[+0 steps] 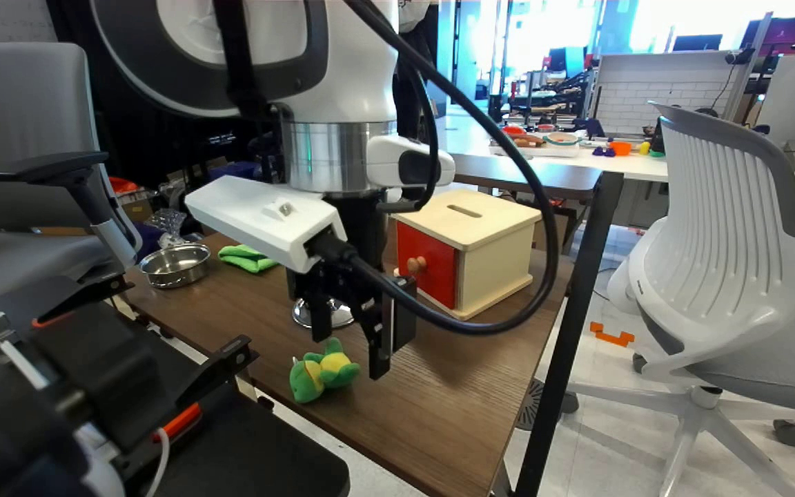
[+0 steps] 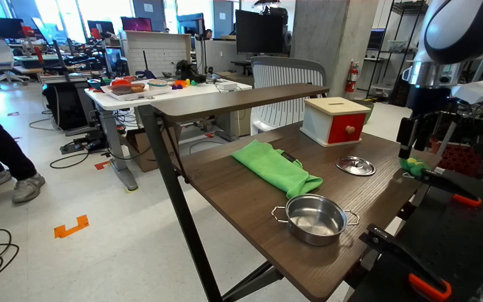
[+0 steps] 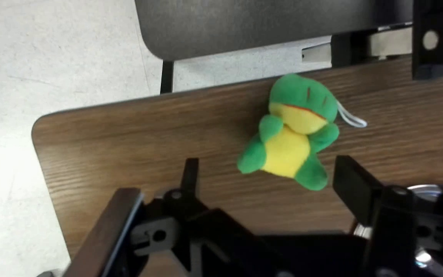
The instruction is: Move the green object to the left
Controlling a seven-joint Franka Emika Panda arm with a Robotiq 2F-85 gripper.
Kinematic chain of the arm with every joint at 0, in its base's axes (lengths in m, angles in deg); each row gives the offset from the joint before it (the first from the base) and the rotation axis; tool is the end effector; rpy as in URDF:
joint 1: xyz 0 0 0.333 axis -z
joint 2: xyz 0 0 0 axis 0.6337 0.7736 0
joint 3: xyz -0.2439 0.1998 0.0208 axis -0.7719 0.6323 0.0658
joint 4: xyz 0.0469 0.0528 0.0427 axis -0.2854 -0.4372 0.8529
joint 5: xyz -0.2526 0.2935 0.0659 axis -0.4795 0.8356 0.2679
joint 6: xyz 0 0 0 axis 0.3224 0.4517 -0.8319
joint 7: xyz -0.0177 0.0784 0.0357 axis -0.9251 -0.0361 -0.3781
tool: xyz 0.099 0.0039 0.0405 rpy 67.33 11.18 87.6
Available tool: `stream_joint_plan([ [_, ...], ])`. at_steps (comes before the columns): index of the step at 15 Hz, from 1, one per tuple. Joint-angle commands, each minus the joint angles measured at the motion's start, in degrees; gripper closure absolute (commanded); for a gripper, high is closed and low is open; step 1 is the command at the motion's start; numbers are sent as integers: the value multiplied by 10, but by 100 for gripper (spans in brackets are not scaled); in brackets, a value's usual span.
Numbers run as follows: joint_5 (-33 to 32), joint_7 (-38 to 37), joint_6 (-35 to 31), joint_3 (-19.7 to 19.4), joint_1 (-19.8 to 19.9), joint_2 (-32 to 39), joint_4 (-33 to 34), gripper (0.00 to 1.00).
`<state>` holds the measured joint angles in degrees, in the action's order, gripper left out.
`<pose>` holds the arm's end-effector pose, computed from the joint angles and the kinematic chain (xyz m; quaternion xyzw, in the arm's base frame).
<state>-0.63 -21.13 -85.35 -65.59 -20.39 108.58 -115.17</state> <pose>0.4308 -0.2104 0.1455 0.9978 -0.0469 -0.0436 0.0182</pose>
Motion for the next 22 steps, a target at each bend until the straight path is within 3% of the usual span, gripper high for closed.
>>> stream_joint_plan([
  [1, 52, 57, 22, 29, 37, -14, -17, 0],
  [5, 133, 96, 14, 76, 65, -2, -2, 0],
  [7, 149, 97, 15, 84, 60, 4, 7, 0],
  [18, 62, 20, 15, 8, 0, 27, 12, 0],
  [19, 53, 12, 12, 2, -5, 32, 16, 25],
  [20, 45, 5, 6, -1, -9, 35, 17, 26],
  [22, 28, -2, 4, -6, -17, 40, 22, 42],
])
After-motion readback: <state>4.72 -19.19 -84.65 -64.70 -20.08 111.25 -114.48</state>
